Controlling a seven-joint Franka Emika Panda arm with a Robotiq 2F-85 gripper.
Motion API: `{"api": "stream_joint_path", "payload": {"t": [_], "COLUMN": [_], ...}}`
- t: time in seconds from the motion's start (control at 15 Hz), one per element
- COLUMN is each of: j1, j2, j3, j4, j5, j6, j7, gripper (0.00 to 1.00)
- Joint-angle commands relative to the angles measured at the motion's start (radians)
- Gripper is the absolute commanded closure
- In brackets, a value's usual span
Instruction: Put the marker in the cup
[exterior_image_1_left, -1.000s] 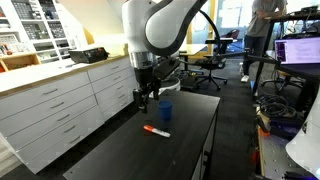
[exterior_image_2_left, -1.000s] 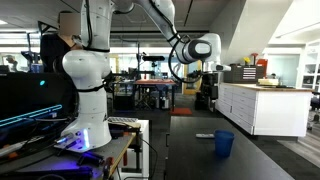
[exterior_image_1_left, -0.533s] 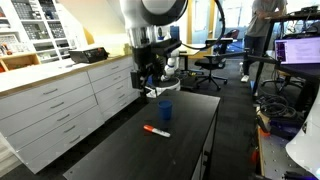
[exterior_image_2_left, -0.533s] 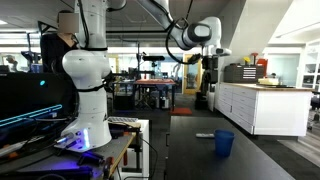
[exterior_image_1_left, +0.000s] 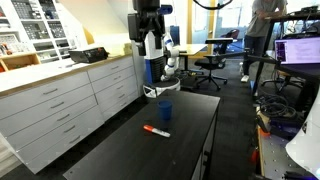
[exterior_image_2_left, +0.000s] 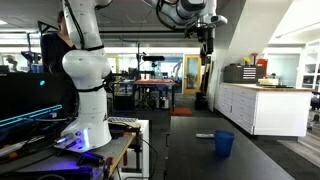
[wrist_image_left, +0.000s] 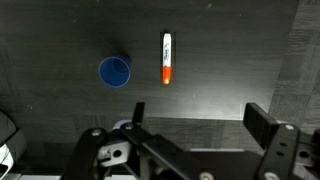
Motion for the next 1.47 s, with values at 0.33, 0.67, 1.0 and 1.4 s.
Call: {"api": "stream_joint_path", "payload": {"t": [0.33,0.67,1.0,1.4], "j1": [-0.011,-0.015,-0.015,-0.015], "j2": [-0.014,0.000,0.007,0.007], "j3": [0.008,-0.002,0.007,0.007], "j4": [0.040,0.028,0.025,0.025], "j5": [0.020,0.050,0.033,0.033], "j6": [-0.072,-0.076,-0.049,-0.049], "j7": [0.006,-0.013,-0.001,-0.001], "gripper": [0.00,0.00,0.00,0.00]}}
